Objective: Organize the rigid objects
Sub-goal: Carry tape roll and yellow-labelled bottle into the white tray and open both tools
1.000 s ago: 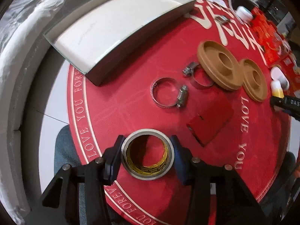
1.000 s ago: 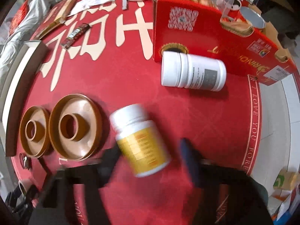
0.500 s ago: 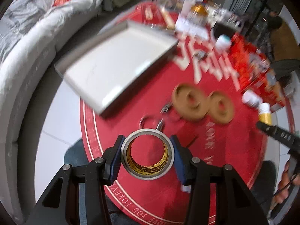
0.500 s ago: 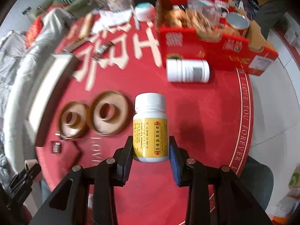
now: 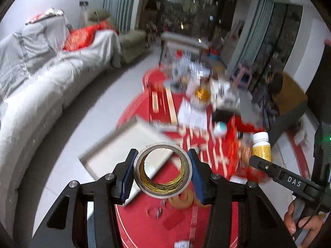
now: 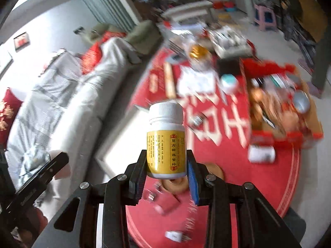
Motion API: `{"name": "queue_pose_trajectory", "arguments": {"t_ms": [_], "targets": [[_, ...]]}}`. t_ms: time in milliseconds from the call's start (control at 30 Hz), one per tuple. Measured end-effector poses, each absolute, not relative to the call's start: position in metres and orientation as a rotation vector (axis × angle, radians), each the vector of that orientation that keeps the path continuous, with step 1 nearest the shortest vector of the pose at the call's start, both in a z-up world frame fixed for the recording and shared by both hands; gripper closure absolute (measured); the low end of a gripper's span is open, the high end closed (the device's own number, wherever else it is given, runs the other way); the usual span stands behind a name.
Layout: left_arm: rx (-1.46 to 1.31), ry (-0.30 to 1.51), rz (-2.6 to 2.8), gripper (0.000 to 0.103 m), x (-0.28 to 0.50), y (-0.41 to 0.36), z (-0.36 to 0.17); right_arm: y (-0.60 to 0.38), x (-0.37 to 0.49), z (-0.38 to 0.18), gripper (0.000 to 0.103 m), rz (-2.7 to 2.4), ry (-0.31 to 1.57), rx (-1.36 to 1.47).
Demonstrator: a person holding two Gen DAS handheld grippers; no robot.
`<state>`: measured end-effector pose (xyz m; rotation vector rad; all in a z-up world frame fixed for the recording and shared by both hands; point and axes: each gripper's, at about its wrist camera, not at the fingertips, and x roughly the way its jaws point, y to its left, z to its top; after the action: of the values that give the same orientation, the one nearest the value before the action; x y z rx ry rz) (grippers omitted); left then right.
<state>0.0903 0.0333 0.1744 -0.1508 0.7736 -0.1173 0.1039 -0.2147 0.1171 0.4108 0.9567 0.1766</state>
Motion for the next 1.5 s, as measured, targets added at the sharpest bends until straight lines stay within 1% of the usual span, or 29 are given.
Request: {"name": "queue_pose_trajectory", "arguments": {"t_ms": [100,167,233,333,433,533,633,733,867,1033,1500], "targets": [[-0.144,0.685,-0.068,0.051,0.096,0.05,0.209,-0.197,0.123,0.164,0.066,0.218,0.879,0.376],[-0.139,0.641,-0.022,0.051,0.103,0.062,0.22,-0.183,0.135,0.19,0.066,0.236,0.821,0.341],[-0.141,0.629,0.024,0.051,0.113,0.074,0.216,-0.17,0.145,0.207,0.066,0.253,0.782,0.315],[-0.152,0.668,0.088,0.051,0.129,0.094,0.189,-0.146,0.161,0.212,0.066,0.266,0.762,0.285],[-0.135,0.715,0.149,0.051,0.144,0.106,0.145,-0.121,0.177,0.188,0.066,0.278,0.818,0.262],[-0.111,0.785,0.203,0.051,0.16,0.113,0.095,-0.093,0.193,0.141,0.066,0.28,0.907,0.222],[-0.154,0.896,0.218,0.051,0.178,0.121,0.044,-0.069,0.21,0.094,0.066,0.293,0.998,0.186],[-0.136,0.952,0.247,0.051,0.193,0.122,0.009,-0.051,0.225,0.051,0.066,0.312,1.06,0.149],[-0.135,1.005,0.271,0.051,0.209,0.123,-0.023,-0.042,0.234,0.015,0.066,0.328,1.097,0.151],[-0.157,1.045,0.276,0.051,0.219,0.125,-0.047,-0.032,0.249,-0.013,0.066,0.322,1.142,0.095],[-0.155,1.08,0.27,0.05,0.225,0.126,-0.062,-0.024,0.263,-0.04,0.066,0.285,1.193,0.072]]}}
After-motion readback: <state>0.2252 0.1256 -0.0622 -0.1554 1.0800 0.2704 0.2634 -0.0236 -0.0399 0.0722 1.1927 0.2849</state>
